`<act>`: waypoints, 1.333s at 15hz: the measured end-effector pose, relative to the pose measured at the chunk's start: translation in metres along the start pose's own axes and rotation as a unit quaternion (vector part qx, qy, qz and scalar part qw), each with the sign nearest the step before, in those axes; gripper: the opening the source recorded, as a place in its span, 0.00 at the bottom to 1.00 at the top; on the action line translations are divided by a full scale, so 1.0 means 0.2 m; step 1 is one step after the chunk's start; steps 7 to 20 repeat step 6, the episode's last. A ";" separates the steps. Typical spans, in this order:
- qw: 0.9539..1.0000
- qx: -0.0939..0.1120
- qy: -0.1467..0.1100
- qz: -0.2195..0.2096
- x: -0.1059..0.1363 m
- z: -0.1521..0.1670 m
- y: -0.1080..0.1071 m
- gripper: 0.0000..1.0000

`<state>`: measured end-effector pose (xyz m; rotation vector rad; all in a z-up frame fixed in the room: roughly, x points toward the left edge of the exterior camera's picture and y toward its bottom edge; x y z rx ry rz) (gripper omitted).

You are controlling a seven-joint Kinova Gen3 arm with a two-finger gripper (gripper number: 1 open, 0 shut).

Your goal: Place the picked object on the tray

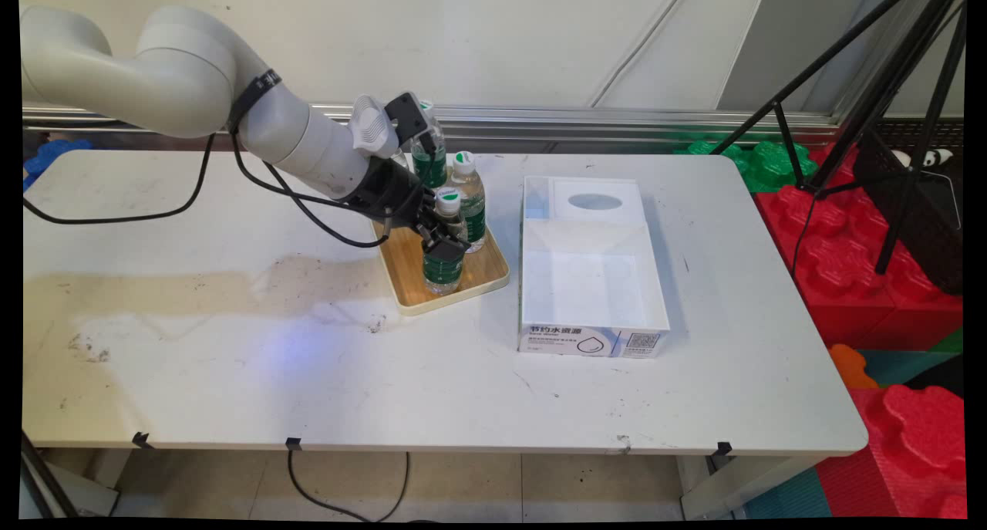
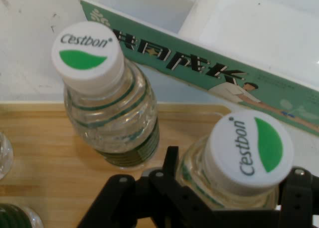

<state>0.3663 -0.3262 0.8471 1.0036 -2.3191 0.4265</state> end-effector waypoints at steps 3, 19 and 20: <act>1.000 -0.002 0.001 0.001 -0.03 0.01 -0.01 1.00; 1.000 -0.003 0.002 0.002 -0.06 0.02 -0.03 1.00; 1.000 -0.003 0.002 0.002 -0.06 0.02 -0.03 1.00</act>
